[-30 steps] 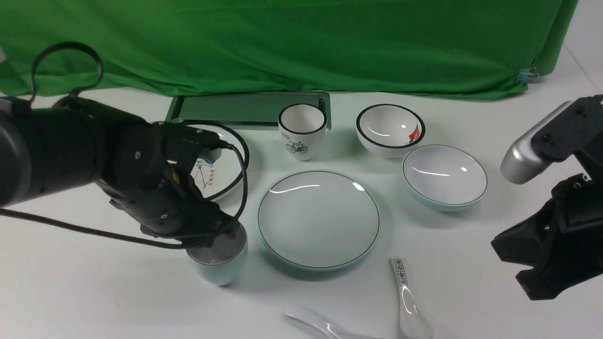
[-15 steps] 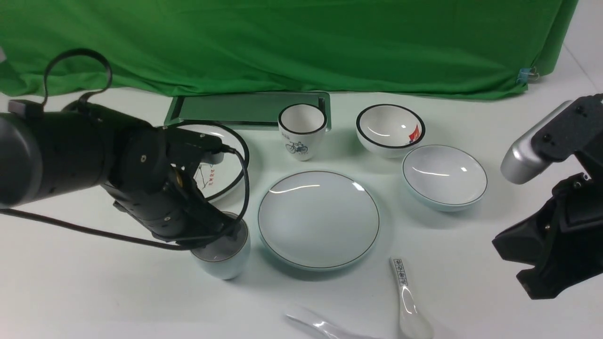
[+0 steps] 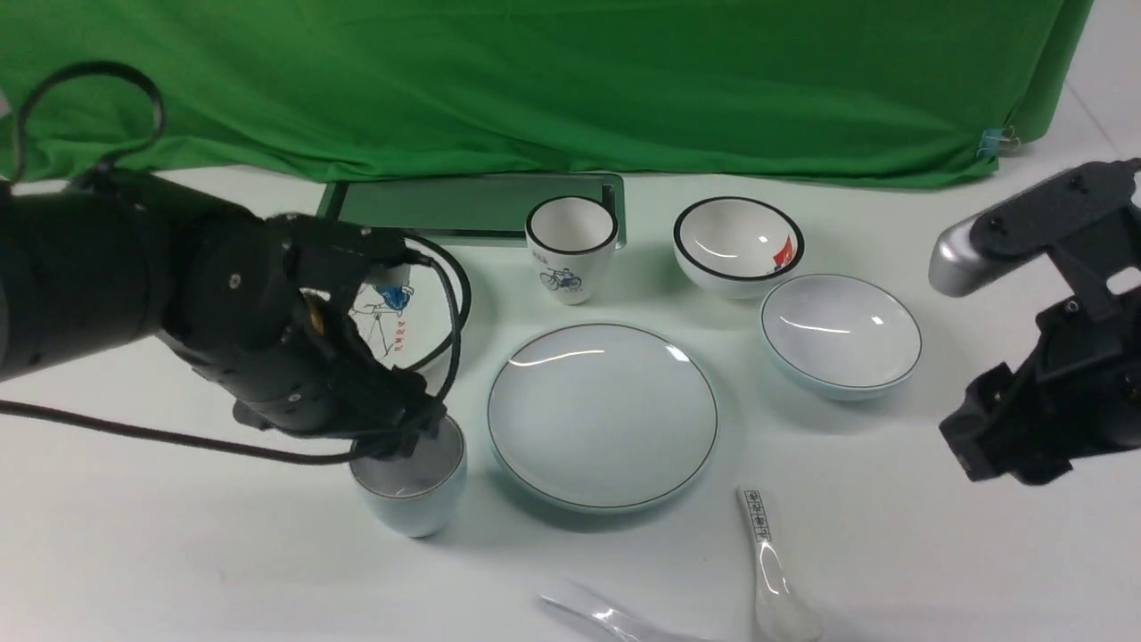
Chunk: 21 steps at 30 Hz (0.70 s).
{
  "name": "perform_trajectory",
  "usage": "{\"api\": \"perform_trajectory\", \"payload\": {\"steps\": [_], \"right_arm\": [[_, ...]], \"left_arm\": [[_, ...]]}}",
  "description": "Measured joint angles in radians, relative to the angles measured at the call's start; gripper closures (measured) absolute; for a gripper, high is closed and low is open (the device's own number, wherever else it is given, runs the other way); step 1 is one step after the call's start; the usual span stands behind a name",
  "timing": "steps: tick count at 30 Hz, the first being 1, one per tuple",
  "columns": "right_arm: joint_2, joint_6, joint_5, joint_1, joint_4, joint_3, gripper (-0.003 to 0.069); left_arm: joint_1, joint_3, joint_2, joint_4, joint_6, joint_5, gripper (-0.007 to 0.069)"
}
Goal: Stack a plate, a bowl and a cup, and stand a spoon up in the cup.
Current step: Use the right arm to grab a blue rice bowl
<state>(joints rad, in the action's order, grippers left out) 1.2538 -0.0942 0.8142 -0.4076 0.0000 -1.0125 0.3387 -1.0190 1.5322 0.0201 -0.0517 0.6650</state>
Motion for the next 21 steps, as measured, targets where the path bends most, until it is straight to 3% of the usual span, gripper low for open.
{"api": "perform_trajectory", "payload": {"steps": [5,10,13,14,15,18,19,21], "right_arm": [[0.131,0.005,-0.021,0.114,-0.005,-0.120,0.0246],[0.262,0.008,-0.056,0.204,0.000,-0.200,0.0246],[0.391,0.014,-0.112,0.233,0.011,-0.255,0.0246],[0.399,0.015,-0.115,0.234,0.013,-0.258,0.0246],[0.464,0.018,-0.127,0.237,0.017,-0.293,0.0246],[0.554,0.027,-0.137,0.238,0.022,-0.351,0.0239],[0.567,0.027,-0.138,0.238,0.022,-0.360,0.0237],[0.645,0.033,-0.150,0.238,0.023,-0.412,0.0220]], "left_arm": [[0.000,0.000,-0.178,-0.003,0.000,0.031,0.0023],[0.000,0.000,-0.316,-0.003,0.000,0.073,0.0086],[0.000,0.000,-0.395,-0.003,0.000,0.105,0.0245],[0.000,0.000,-0.398,-0.003,0.000,0.106,0.0256],[0.000,0.000,-0.419,0.000,0.004,0.108,0.0361],[0.000,0.000,-0.432,0.005,0.021,0.112,0.0523],[0.000,0.000,-0.432,0.006,0.024,0.112,0.0533],[0.000,0.001,-0.432,0.007,0.039,0.113,0.0630]]}}
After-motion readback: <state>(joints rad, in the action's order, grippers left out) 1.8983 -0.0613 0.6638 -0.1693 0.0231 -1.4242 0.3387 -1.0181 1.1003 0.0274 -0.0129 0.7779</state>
